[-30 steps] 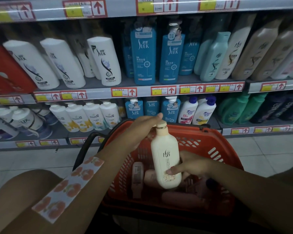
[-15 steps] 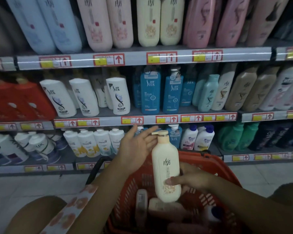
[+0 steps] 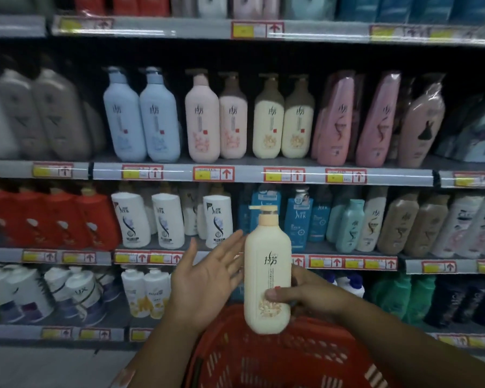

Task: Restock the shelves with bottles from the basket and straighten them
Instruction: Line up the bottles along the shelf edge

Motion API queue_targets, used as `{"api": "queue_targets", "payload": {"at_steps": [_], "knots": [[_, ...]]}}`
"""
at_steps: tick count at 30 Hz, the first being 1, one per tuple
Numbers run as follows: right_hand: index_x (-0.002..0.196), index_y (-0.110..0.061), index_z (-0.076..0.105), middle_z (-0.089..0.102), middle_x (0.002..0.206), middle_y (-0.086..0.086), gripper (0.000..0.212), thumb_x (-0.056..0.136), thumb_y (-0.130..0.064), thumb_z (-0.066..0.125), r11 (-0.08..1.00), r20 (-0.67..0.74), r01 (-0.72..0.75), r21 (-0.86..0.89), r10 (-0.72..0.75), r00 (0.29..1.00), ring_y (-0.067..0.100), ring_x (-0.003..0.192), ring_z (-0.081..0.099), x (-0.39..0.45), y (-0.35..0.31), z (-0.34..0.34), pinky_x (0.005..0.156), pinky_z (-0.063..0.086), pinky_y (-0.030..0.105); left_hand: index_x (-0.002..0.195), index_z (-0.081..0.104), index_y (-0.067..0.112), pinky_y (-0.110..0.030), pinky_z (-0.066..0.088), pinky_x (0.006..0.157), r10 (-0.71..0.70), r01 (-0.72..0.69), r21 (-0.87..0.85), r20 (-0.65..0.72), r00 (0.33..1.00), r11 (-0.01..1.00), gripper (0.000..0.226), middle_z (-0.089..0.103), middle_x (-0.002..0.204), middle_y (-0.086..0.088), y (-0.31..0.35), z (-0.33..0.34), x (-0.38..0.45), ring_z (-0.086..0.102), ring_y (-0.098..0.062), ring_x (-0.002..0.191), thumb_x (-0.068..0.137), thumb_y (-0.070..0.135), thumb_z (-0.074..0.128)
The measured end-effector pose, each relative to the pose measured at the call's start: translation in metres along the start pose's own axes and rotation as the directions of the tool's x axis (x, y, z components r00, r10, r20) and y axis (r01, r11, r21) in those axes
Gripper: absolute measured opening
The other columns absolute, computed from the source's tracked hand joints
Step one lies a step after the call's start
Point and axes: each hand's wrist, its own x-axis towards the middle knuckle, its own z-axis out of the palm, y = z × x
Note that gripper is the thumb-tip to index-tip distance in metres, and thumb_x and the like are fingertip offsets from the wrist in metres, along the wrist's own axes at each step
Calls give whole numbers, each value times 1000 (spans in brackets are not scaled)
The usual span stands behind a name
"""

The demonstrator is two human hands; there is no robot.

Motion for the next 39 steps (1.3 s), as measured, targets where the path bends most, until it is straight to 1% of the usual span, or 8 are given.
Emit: {"api": "queue_targets", "payload": {"at_steps": [7,13,17,19,25,30,34,39], "knots": [[127,-27,58,73,119,-1,44,87,-27,77,990,-49,138,-39,-140,989,23,108,71,22,-69,-10,84,60,47,144,51,4,-54,21,121,145,-145,-5,29,989,989,77,52,148,-18,23,18,12,46,-33,140,99,61,28],[132,-29,50,73,118,-4,52,88,-19,75,963,-131,255,-85,-265,955,19,106,71,39,-124,-41,79,62,51,147,46,16,-44,36,116,223,-221,325,34,974,919,64,56,147,-5,60,59,52,51,-22,137,101,54,24],[137,-38,42,68,125,-6,68,83,-25,81,942,-191,310,-131,-331,924,21,109,70,60,-151,-73,75,61,57,125,64,39,-29,49,98,226,-239,511,89,970,826,44,67,131,10,79,94,82,63,-5,120,95,51,34],[136,-38,42,67,126,-4,67,83,-25,81,936,-231,330,-123,-351,908,21,108,70,75,-165,-86,75,61,55,107,74,40,-32,51,92,214,-224,542,83,973,810,40,74,118,8,93,106,102,69,-8,110,101,47,35],[130,-34,46,69,120,-1,58,85,-19,79,900,-347,429,-76,-428,835,25,105,70,118,-202,-124,73,62,53,98,81,32,-46,53,99,202,-198,607,63,977,770,49,76,114,-3,138,136,174,72,-20,106,106,46,35],[128,-35,48,63,117,2,58,83,-17,81,885,-416,423,-193,-464,782,23,103,66,141,-212,-150,65,63,39,134,63,27,-47,47,108,156,-140,605,27,987,784,47,68,130,-5,143,127,222,63,-23,124,102,53,42],[134,-28,48,61,120,5,64,82,-13,81,906,-433,381,-185,-423,796,20,103,65,154,-203,-159,72,63,42,128,64,32,-31,53,83,124,-109,620,19,992,777,40,72,122,5,138,120,237,65,-15,117,104,50,37],[130,-24,54,66,118,4,58,80,-14,83,917,-471,359,-174,-398,787,25,104,68,166,-199,-170,83,60,56,125,63,37,-31,50,81,100,-73,642,-5,995,763,36,72,122,10,139,115,250,61,-15,119,104,50,38]]}}
